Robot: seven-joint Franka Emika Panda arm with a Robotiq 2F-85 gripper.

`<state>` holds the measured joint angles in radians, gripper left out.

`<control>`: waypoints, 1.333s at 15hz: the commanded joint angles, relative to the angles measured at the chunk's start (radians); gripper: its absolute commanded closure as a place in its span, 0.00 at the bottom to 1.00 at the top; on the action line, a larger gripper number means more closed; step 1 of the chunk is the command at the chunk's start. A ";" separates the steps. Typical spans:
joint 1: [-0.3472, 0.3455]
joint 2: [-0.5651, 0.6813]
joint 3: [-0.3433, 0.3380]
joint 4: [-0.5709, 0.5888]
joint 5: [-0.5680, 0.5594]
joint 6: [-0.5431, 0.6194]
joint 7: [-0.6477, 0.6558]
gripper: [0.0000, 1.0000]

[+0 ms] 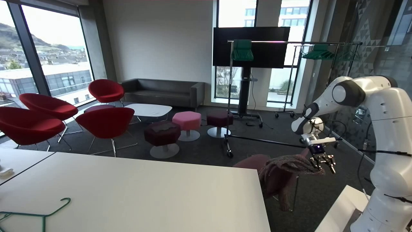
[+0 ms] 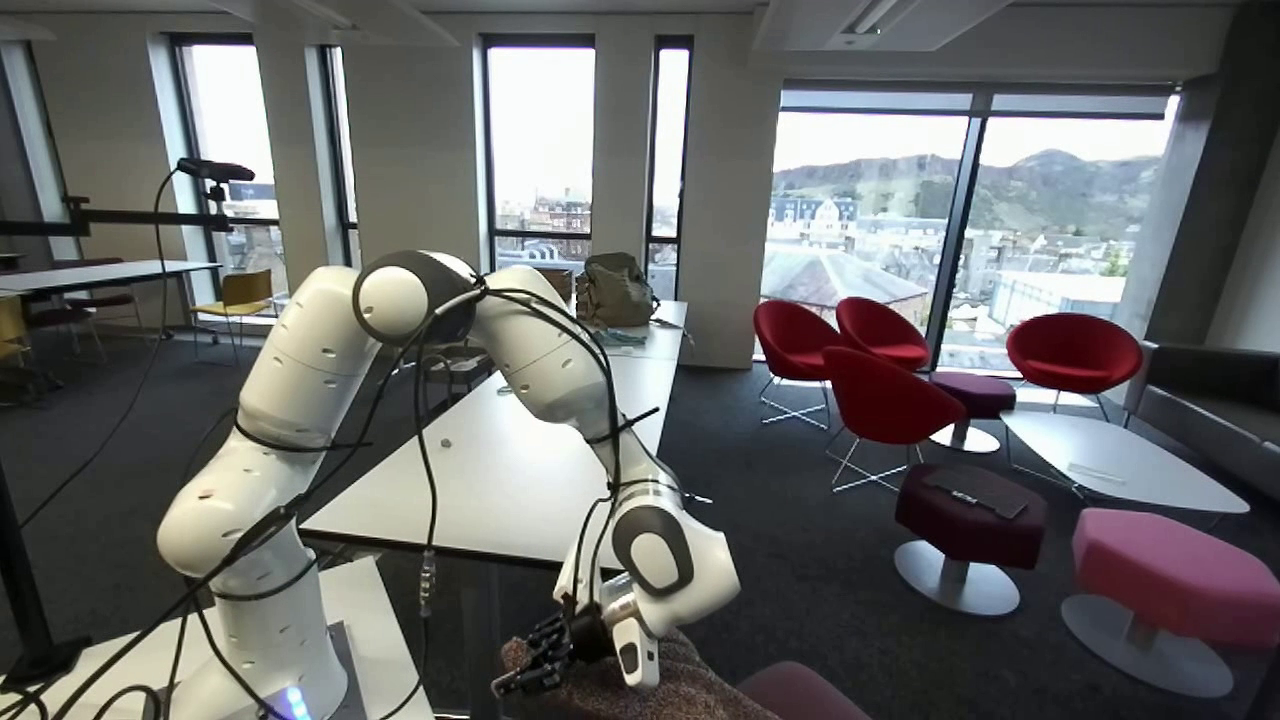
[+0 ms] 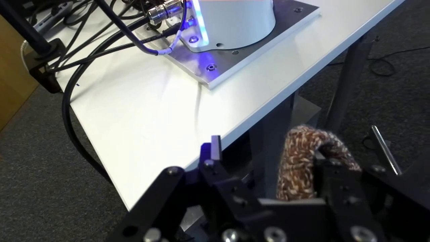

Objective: Put the cloth on the pick chair

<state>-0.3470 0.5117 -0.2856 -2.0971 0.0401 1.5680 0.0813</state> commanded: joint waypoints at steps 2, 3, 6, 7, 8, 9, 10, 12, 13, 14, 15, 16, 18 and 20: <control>-0.021 0.002 -0.004 0.032 0.024 -0.051 -0.026 0.02; -0.023 0.001 -0.005 0.035 0.024 -0.051 -0.025 0.00; -0.025 0.002 -0.006 0.042 0.022 -0.054 -0.025 0.00; -0.026 0.003 -0.006 0.044 0.022 -0.054 -0.025 0.00; -0.026 0.003 -0.007 0.045 0.021 -0.055 -0.025 0.00; -0.026 0.001 -0.007 0.047 0.019 -0.059 -0.026 0.00; -0.020 -0.030 -0.012 0.039 0.013 -0.045 -0.018 0.00; -0.009 -0.128 -0.012 0.019 0.006 -0.020 -0.035 0.00; 0.003 -0.193 -0.010 0.008 -0.005 -0.011 -0.043 0.00; 0.012 -0.225 -0.010 0.008 -0.019 -0.004 -0.045 0.00; 0.018 -0.266 -0.008 0.013 -0.023 -0.004 -0.049 0.00; 0.026 -0.314 -0.005 0.018 -0.025 -0.004 -0.050 0.00; 0.041 -0.409 0.003 0.035 -0.015 -0.003 -0.035 0.00; 0.063 -0.485 0.018 0.070 -0.005 0.006 -0.009 0.00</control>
<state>-0.3119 0.1565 -0.2803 -2.0377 0.0350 1.5668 0.0531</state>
